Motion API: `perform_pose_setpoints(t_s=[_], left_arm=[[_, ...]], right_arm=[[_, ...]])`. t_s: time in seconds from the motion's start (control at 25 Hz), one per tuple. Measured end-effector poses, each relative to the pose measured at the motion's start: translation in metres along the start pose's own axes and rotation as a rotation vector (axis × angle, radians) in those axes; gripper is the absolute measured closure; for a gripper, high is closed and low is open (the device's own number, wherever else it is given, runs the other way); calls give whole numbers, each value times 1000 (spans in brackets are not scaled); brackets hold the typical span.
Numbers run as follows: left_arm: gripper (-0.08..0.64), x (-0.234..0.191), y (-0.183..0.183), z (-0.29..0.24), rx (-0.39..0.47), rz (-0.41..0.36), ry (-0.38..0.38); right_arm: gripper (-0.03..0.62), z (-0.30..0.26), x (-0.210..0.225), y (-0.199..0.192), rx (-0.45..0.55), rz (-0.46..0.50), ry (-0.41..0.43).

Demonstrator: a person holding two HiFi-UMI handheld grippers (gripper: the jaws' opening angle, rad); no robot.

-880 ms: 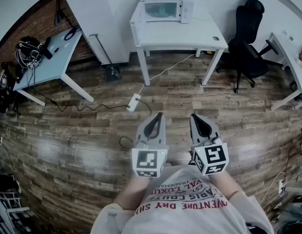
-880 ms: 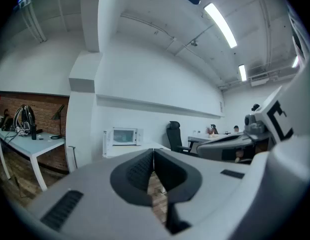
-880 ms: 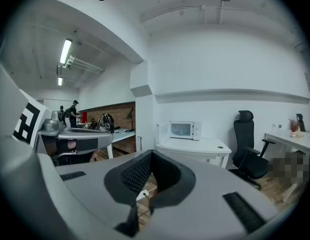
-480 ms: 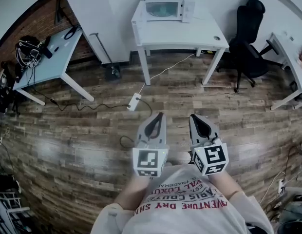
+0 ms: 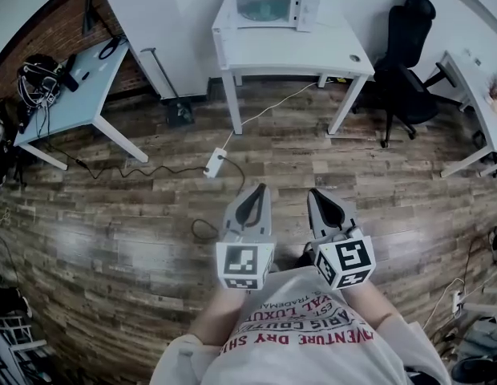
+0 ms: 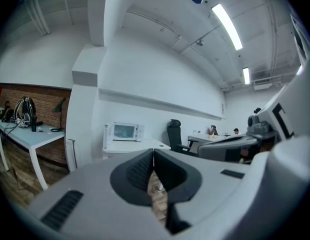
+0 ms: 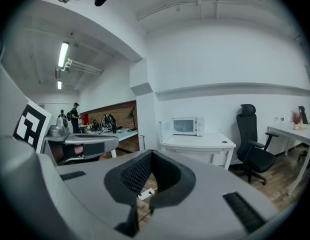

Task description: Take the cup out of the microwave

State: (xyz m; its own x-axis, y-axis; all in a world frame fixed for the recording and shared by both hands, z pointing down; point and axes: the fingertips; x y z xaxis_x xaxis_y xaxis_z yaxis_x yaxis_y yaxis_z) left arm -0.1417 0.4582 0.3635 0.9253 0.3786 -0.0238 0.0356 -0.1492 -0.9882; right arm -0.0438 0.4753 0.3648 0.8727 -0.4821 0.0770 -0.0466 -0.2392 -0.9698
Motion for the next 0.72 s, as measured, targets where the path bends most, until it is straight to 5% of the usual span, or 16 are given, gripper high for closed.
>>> perform_pose_setpoints(t_s=[0.36,0.72], left_arm=[[552,4,-2,-44,-24,-32,7],[552,13,9,-145,-70,-41,73]], right_arm=[[588,-30,38,-1,-2,-54,47],[588,-89,129,24,6,-90,118]])
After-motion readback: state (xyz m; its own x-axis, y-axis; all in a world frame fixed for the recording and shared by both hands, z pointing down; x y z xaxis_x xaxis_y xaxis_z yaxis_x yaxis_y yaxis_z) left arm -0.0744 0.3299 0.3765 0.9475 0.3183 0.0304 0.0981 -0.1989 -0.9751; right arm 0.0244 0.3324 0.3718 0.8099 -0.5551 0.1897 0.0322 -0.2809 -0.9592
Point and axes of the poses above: the fingertips, and each gripper's own axes: z backward along the fingers, x to its right, y out of its top, and after that the axes turned 6 degrees about y, right-handed
